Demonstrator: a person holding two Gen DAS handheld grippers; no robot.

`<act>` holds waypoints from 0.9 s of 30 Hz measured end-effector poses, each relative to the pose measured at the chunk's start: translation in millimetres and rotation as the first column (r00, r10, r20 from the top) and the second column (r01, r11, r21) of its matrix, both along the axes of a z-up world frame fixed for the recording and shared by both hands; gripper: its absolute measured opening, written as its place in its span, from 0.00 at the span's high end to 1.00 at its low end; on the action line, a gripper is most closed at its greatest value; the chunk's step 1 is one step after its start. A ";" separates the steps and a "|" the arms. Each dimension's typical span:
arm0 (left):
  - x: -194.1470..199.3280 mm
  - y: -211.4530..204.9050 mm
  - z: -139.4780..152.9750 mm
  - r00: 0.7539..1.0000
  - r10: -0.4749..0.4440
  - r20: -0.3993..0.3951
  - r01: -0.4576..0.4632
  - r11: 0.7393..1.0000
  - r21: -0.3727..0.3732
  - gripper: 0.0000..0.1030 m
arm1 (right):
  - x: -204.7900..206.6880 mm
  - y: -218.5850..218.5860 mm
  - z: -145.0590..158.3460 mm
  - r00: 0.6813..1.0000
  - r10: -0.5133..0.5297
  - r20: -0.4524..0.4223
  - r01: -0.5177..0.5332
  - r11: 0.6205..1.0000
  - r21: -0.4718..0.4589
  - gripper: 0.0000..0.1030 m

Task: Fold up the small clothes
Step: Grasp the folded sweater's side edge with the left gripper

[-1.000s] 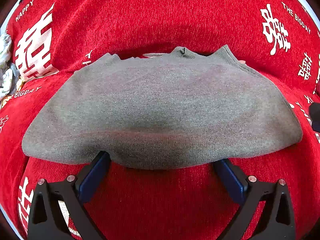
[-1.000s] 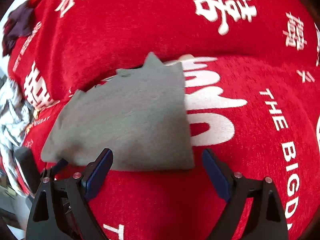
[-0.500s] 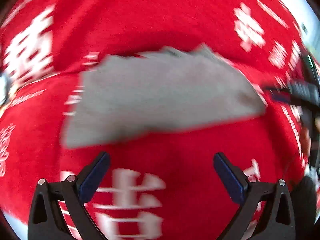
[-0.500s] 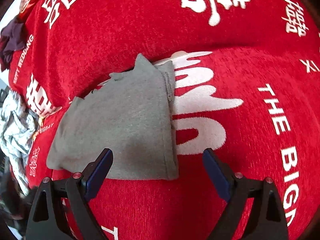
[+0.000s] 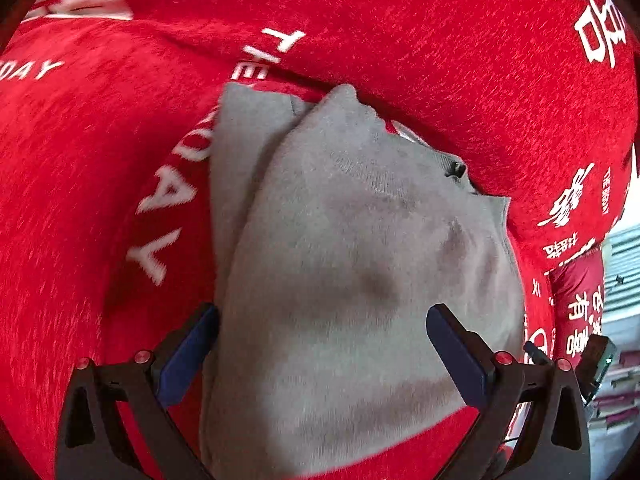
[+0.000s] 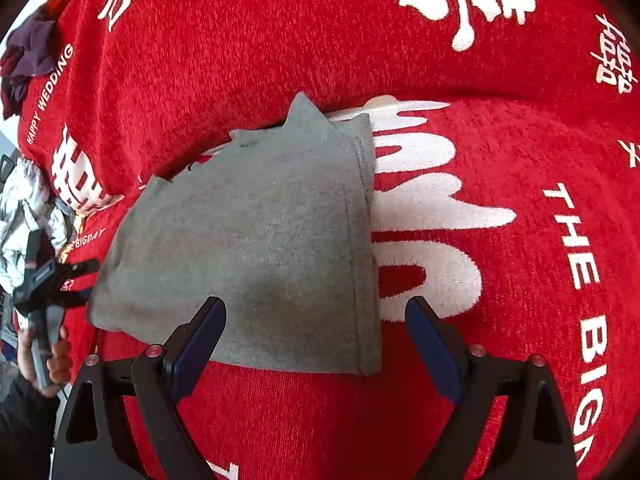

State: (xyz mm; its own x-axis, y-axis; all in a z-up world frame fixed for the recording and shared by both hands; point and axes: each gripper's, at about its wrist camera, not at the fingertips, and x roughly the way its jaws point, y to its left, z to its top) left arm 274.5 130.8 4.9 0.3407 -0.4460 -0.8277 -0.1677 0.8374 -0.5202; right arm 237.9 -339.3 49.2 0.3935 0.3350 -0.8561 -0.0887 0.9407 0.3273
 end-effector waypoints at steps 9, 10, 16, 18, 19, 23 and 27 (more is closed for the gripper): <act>17.1 -8.5 -7.9 0.995 0.099 -0.012 -0.098 0.992 0.083 0.00 | 13.6 32.5 10.8 0.994 0.095 0.061 -0.092 0.995 -0.044 0.09; 19.3 -7.5 -8.4 0.992 0.119 -0.030 -0.117 0.990 0.080 0.00 | 15.3 34.3 10.3 0.993 0.097 0.061 -0.094 0.994 -0.047 0.09; 43.7 -26.5 -10.3 0.992 -0.056 -0.110 0.080 0.971 0.224 0.11 | 20.9 42.2 2.2 0.994 0.101 0.045 -0.099 0.994 -0.049 0.09; 39.0 -24.3 2.3 0.996 -0.029 -0.086 0.048 0.972 0.229 0.47 | 21.1 43.9 -0.3 0.994 0.105 0.039 -0.103 0.993 -0.049 0.09; 35.3 -20.1 12.9 0.997 0.002 -0.079 0.017 0.971 0.240 0.80 | 21.3 44.9 -0.1 0.993 0.109 0.041 -0.107 0.993 -0.052 0.09; 30.9 -14.9 33.4 0.998 0.007 -0.057 0.007 0.969 0.248 0.81 | 25.7 48.7 5.3 0.990 0.121 0.066 -0.118 0.991 -0.055 0.09; 32.8 -34.5 44.9 0.999 -0.025 -0.041 0.037 0.943 0.331 0.81 | 39.7 58.9 8.4 0.989 0.122 0.084 -0.117 0.991 -0.064 0.09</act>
State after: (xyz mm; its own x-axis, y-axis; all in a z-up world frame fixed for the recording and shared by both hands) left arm 307.3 96.2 49.7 0.2988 -0.1539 -0.9418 -0.1521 0.9666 -0.2062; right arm 277.5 -280.4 57.6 0.4279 0.3340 -0.8398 -0.2277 0.9391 0.2575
